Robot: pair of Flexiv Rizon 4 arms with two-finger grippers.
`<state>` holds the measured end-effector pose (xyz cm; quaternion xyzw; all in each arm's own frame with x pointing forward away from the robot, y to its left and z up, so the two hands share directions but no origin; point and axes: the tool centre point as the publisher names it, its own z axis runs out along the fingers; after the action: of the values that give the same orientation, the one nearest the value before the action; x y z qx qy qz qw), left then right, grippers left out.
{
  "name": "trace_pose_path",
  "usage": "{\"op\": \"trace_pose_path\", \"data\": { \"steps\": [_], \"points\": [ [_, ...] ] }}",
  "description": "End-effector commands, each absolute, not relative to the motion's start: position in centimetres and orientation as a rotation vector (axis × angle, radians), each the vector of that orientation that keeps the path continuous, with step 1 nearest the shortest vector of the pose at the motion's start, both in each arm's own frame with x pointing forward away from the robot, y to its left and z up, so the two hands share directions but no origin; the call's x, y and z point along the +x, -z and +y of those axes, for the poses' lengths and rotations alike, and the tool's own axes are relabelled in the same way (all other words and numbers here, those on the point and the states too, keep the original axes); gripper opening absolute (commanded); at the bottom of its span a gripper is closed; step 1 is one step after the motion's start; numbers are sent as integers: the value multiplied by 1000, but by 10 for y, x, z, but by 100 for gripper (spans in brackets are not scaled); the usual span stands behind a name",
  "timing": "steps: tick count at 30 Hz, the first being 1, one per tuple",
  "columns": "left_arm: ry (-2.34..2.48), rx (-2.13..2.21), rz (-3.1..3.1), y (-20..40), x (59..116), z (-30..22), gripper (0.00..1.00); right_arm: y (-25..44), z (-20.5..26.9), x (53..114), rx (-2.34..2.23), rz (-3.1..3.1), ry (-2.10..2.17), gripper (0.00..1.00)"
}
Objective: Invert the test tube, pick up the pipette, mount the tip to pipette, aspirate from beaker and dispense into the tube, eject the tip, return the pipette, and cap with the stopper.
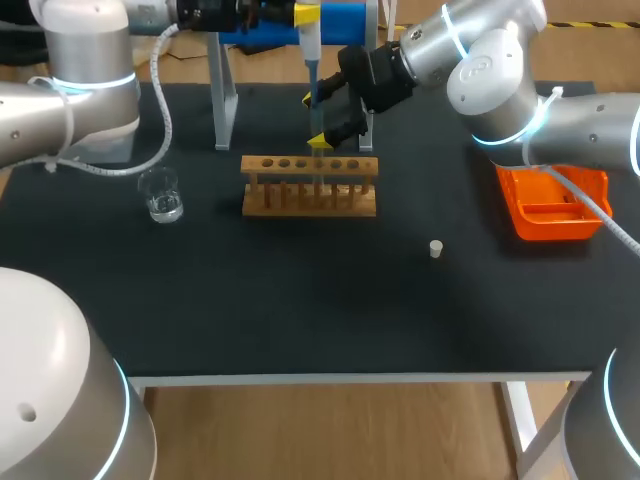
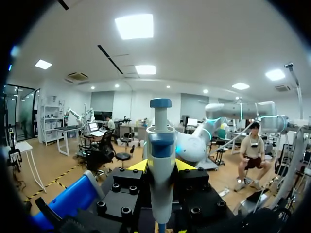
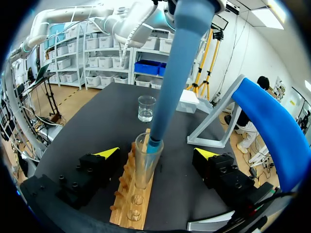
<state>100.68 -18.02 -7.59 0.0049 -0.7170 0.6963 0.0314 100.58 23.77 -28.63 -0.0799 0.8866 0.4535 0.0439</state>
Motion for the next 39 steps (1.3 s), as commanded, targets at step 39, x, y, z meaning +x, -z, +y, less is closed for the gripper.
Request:
{"op": "trace_pose_path", "data": {
  "steps": [39],
  "points": [
    [-2142,8,-2216,75,1007,-181,0,234,168,998,-238,2663,-1357,100]
  ]
}}
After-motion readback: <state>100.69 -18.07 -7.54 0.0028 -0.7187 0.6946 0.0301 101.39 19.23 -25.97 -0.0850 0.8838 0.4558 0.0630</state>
